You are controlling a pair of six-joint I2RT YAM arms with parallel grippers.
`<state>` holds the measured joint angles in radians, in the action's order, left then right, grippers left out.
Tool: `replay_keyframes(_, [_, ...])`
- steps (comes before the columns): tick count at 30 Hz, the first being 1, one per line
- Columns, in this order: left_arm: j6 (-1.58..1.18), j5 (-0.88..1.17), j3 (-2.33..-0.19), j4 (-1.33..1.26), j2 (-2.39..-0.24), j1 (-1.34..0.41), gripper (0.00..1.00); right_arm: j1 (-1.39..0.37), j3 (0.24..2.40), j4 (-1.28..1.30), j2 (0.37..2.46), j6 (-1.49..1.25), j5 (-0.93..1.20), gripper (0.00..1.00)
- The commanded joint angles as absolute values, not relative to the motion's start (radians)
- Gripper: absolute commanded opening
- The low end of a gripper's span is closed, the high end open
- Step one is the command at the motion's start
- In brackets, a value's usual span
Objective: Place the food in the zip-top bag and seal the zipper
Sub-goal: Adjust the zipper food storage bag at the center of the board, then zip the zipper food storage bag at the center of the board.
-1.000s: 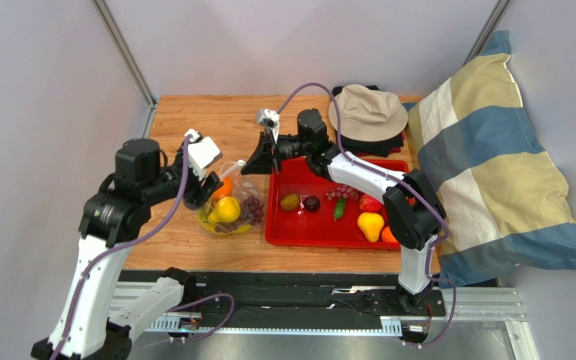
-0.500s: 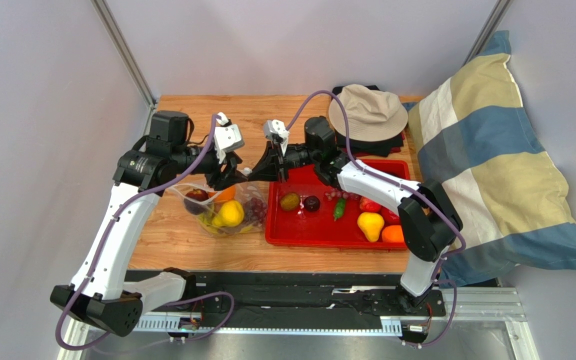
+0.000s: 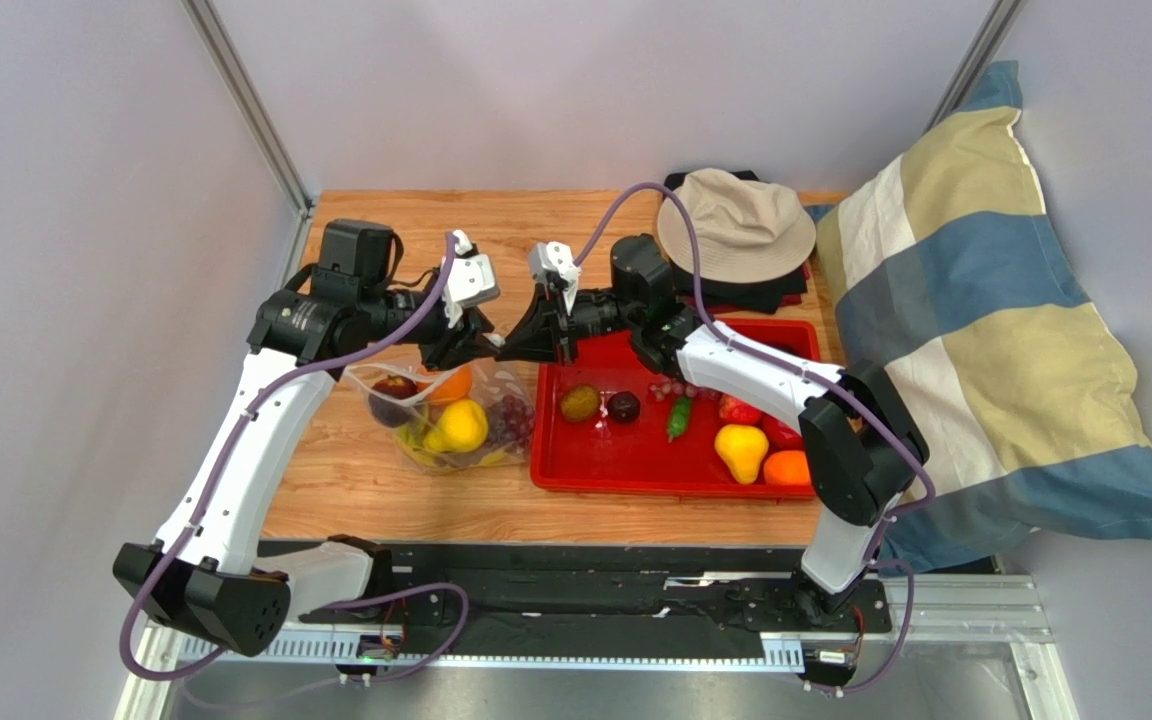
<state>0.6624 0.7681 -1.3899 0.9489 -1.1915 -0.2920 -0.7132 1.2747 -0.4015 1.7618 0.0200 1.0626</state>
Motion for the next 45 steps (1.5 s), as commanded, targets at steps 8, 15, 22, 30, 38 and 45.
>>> replay_keyframes(8, [0.724,0.819,-1.362,0.914,-1.21,-0.291,0.4,-0.723,1.272,-0.465,1.687,0.071,1.063,0.0])
replay_keyframes(15, [0.719,0.812,-1.362,0.916,-1.213,-0.291,0.21,-0.723,1.261,-0.456,1.678,0.078,1.058,0.0])
replay_keyframes(22, [0.788,0.709,-1.329,1.025,-1.184,-0.273,0.03,-0.706,1.221,-0.446,1.646,0.097,1.008,0.0])
replay_keyframes(30, [0.828,0.65,-1.289,1.098,-1.126,-0.239,0.04,-0.68,1.209,-0.449,1.638,0.089,0.997,0.0])
replay_keyframes(38, [0.887,0.598,-1.321,1.196,-1.094,-0.153,0.03,-0.638,1.192,-0.413,1.625,0.117,0.982,0.0])
replay_keyframes(45, [0.907,0.525,-1.315,1.246,-1.037,-0.13,0.03,-0.606,1.177,-0.393,1.62,0.143,0.956,0.0])
